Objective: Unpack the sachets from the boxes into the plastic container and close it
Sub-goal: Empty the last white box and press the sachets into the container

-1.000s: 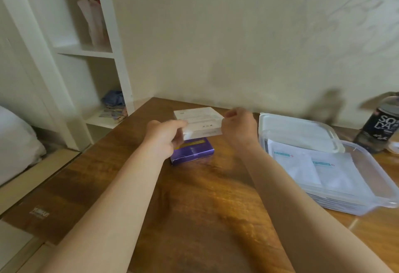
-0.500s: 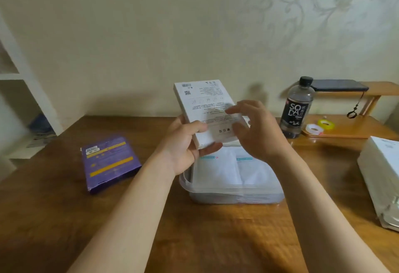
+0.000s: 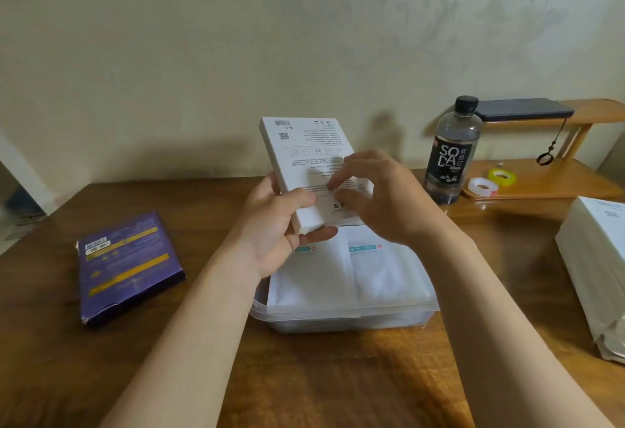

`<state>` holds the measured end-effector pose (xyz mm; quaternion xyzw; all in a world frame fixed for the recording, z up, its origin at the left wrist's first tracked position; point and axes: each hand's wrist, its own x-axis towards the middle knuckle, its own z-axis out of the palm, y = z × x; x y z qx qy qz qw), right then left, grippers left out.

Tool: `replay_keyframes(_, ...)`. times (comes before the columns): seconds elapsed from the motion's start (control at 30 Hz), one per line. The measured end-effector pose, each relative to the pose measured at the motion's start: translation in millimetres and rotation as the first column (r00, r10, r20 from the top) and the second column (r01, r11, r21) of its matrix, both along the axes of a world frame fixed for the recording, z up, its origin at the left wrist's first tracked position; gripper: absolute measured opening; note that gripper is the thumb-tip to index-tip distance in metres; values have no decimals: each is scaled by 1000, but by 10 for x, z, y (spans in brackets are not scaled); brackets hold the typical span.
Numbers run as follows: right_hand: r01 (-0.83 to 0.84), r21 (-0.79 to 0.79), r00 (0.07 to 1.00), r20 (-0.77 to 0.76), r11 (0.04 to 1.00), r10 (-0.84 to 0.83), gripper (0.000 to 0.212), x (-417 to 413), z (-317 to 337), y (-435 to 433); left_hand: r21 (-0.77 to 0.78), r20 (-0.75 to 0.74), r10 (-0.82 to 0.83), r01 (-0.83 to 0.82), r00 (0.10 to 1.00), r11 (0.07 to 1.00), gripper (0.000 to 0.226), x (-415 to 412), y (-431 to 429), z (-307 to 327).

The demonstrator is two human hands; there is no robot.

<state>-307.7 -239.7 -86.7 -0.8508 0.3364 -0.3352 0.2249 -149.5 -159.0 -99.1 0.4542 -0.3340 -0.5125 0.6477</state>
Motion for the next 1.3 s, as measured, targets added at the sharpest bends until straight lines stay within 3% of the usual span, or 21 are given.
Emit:
replay_keyframes(0.17,6,-13,1000,0,1000,-6,12,17,-28,4,-12,6,-43,43,999,999,44,47,1,-16)
replay_keyframes(0.4,-15,37,1000,-19,999,16,21,-5,-1,20,-30,18,-70,70,997,997,46,54,30,5)
replay_keyframes(0.6,-43,66,998,58,997,39,26,-7,-14,26,-44,3,-52,52,999,998,42,67,44,34)
replay_keyframes(0.93,-43,32,999,26,999,42,22,2,-26,12,-41,37,-65,66,997,997,44,47,43,24)
replay_keyframes(1.1,-59,96,997,63,994,53,21,-7,-45,-18,-41,27,-47,48,999,998,41,62,48,31)
replay_keyframes(1.2,-58,34,995,88,998,55,24,23,-85,-24,-36,14,-34,35,999,999,41,75,52,33)
replay_keyframes(1.3,3,10,993,116,1000,-4,14,54,-113,-35,-31,3,-33,33,999,999,40,73,51,37)
